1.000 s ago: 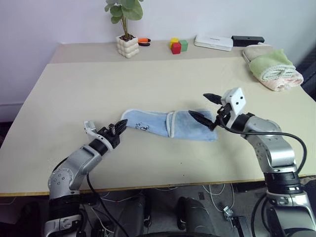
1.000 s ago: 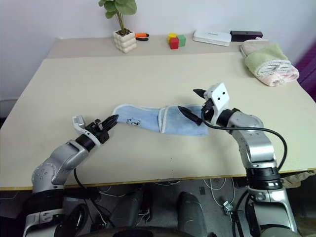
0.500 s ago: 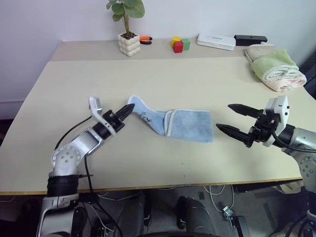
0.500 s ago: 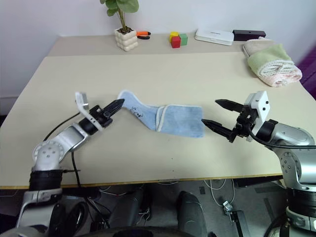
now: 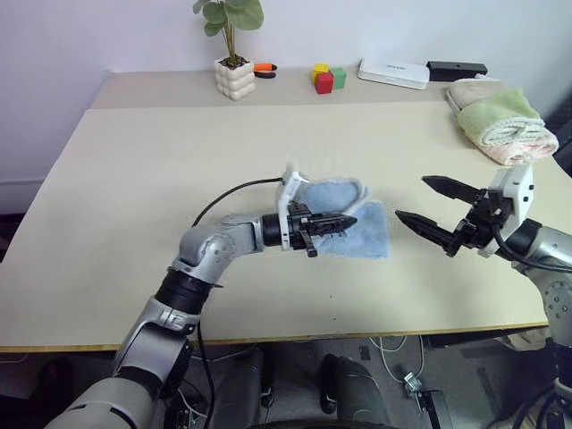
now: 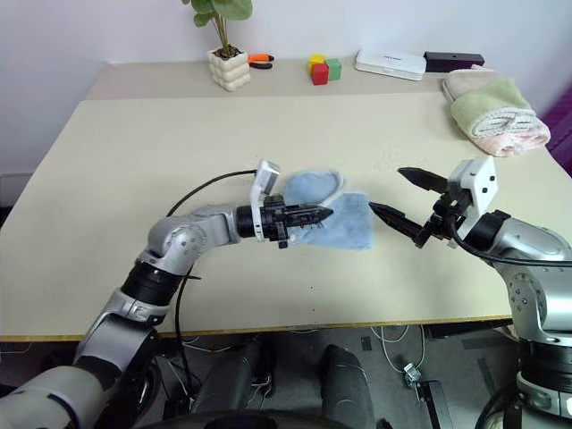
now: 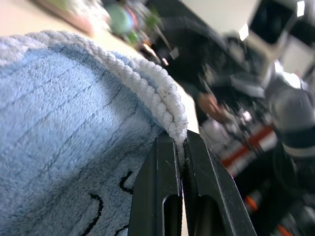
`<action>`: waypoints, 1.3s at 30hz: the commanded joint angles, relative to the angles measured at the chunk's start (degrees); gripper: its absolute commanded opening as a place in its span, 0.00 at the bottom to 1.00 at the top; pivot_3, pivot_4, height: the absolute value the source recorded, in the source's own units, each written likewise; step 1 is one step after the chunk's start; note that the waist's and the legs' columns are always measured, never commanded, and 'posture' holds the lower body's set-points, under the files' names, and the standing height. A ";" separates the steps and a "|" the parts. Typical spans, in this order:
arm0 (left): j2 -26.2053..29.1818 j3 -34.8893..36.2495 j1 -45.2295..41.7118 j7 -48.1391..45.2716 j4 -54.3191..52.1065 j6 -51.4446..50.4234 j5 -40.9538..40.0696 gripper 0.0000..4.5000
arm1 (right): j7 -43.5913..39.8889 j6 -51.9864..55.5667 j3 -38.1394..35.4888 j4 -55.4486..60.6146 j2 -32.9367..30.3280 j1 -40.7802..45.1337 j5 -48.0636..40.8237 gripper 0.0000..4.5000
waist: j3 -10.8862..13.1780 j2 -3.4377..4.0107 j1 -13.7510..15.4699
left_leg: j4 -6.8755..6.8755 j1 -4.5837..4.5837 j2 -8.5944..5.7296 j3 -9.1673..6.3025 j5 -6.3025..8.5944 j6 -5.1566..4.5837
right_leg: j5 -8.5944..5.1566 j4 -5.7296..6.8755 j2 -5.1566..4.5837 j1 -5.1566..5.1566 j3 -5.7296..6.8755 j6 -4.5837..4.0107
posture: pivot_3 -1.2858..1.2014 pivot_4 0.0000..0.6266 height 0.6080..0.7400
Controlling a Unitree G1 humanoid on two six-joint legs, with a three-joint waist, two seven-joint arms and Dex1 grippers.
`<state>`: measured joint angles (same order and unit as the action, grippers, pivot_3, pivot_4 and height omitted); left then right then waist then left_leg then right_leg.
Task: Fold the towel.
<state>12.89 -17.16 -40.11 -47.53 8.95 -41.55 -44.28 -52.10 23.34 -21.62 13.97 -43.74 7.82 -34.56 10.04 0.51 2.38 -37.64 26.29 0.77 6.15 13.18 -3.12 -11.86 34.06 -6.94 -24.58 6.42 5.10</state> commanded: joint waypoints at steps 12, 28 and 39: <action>-10.75 0.46 -7.83 -6.64 16.88 5.93 12.90 0.01 | 3.17 -0.04 -4.82 6.82 -0.63 -3.93 -1.65 1.00 | 0.02 -0.02 0.02 | -0.41 0.21 0.03 -0.11 0.12 -0.23 | 0.04 0.06 -0.02 0.00 0.06 0.08 | 0.52 0.24 1.00; -18.04 2.25 -10.18 -13.41 29.22 13.48 21.45 0.77 | 5.93 0.01 -3.34 7.78 -0.31 -3.06 -1.36 1.00 | 0.06 -0.08 -0.07 | -0.57 0.26 0.01 -0.15 0.18 -0.36 | 0.08 0.07 -0.04 0.05 0.13 0.15 | 0.52 0.24 1.00; -12.46 8.07 -3.79 -17.52 8.81 8.02 14.29 0.99 | 10.28 -1.13 -2.01 3.90 3.26 2.71 -1.00 1.00 | 0.03 -0.03 -0.10 | -0.62 0.22 0.03 -0.15 0.15 -0.35 | 0.09 0.18 -0.03 0.06 0.10 0.15 | 0.52 0.24 1.00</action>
<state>0.37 -11.52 -43.46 -65.77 21.04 -32.75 -27.62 -43.06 23.30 -22.96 17.58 -40.87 9.47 -35.05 10.07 0.48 2.28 -38.28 26.51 0.80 6.00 13.33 -3.46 -11.77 34.26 -6.98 -24.51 6.52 5.25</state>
